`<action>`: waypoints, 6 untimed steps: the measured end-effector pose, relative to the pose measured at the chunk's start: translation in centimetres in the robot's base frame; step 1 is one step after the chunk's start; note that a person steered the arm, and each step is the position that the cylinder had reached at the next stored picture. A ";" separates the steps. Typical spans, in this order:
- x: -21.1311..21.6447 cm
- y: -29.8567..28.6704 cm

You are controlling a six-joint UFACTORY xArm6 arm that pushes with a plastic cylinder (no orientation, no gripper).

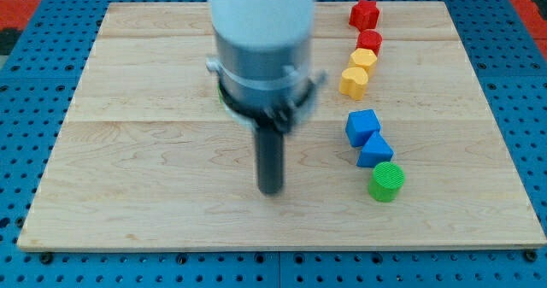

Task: Push the green circle towards the left side of the board

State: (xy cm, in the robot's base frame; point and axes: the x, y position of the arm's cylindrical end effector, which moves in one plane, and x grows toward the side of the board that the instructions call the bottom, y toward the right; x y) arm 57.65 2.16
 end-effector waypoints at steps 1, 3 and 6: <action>4.1 5.9; -2.6 13.8; -3.5 -3.7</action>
